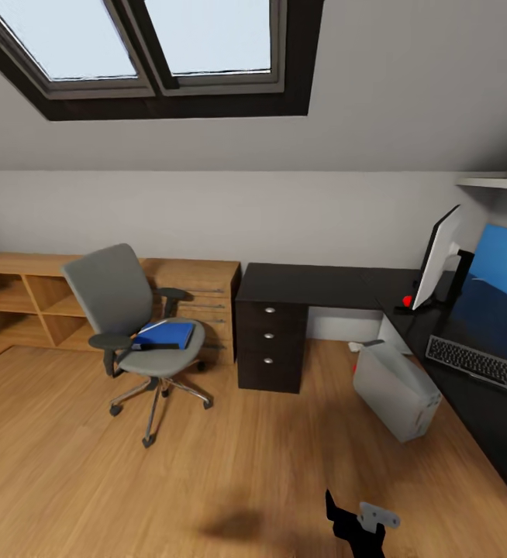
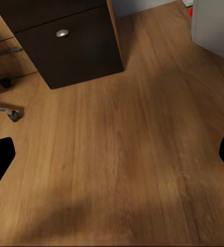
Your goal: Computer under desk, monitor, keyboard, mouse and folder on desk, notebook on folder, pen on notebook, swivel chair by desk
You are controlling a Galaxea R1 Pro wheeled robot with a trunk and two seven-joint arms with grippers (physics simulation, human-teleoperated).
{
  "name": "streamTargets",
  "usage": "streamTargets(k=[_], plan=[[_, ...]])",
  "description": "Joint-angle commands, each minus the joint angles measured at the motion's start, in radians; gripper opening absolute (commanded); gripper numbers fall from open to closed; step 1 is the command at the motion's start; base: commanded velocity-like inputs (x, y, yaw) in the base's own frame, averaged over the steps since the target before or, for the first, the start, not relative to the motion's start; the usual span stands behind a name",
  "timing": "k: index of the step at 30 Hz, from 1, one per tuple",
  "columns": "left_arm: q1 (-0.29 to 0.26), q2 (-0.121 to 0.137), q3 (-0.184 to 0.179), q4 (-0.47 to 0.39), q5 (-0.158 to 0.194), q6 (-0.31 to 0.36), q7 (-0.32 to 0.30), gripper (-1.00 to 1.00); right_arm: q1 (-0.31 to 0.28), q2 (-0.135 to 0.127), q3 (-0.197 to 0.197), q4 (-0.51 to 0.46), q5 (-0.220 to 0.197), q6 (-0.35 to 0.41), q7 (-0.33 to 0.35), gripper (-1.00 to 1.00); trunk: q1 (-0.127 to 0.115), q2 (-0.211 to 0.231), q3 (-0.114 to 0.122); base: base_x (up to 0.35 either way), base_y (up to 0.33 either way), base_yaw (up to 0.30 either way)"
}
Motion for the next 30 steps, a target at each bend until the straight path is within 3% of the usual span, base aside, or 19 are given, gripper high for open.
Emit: streamTargets(k=[1,30], plan=[[0.0,0.0,-0.002,0.0,0.007,-0.006,-0.001,1.0,-0.001,0.0,-0.003,0.002,-0.009,-0.003,0.01,1.0,0.0,-0.001,-0.001,-0.139,-0.153,0.0],[0.0,0.001,-0.011,0.002,0.006,-0.005,-0.001,1.0,-0.001,0.001,-0.002,0.003,-0.009,-0.001,0.01,1.0,0.0,-0.001,-0.001,-0.262,-0.194,0.0]])
